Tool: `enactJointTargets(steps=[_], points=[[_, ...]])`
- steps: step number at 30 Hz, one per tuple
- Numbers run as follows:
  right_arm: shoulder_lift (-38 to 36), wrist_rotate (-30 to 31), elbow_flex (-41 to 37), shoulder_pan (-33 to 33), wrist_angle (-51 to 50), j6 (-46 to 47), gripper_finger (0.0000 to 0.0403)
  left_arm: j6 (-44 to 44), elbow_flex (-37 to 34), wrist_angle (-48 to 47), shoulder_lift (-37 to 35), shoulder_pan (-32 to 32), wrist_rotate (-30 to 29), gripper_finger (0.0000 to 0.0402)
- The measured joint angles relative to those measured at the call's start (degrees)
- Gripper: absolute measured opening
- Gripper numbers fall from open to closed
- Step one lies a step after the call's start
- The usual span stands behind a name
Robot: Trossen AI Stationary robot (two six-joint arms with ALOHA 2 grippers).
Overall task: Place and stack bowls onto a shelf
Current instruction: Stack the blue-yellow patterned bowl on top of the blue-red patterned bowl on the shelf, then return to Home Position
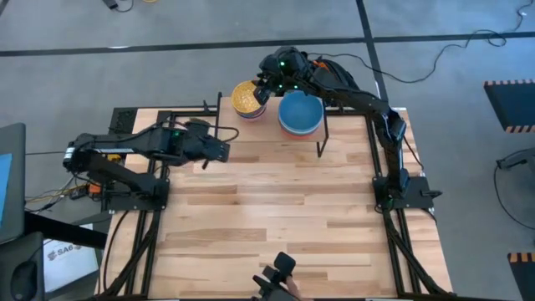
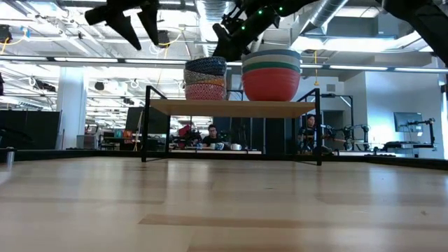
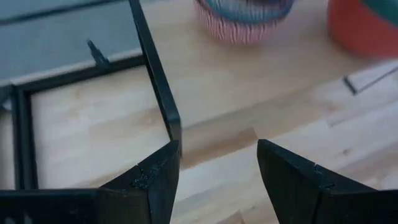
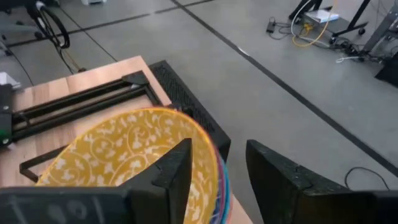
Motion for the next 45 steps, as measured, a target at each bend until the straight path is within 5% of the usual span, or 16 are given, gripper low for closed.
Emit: enactJointTargets(steps=[8, 13, 19, 24, 32, 45], points=[[-2.5, -0.9, 0.0, -0.4, -0.5, 0.2, 0.0183, 8.7, 0.0, 4.6, -5.3, -4.1, -9.9, 0.0198], [-8.2, -11.2, 0.0, -0.4, -1.1, 4.4, 0.0179, 21.4, 0.0, 15.1, -5.9, -9.0, -15.0, 0.0197], [-16.7, -26.1, -4.4, 1.8, -5.1, 4.8, 0.0155, 34.1, -3.7, 30.2, -6.0, -13.3, -14.2, 0.0155], [-26.4, -27.4, -20.2, 7.1, 1.9, 7.3, 0.0112, 45.5, -11.8, 52.3, -7.1, -14.1, -3.6, 0.0091], [-45.6, -21.5, -46.1, 15.7, 23.4, 15.9, 0.006, 54.1, -19.7, 72.4, -13.4, -11.5, 10.5, 0.0005], [-66.9, 1.0, -62.0, 30.4, 21.7, 16.1, 0.0018, 56.1, -31.5, 92.2, -10.5, -8.1, 25.6, 0.0]])
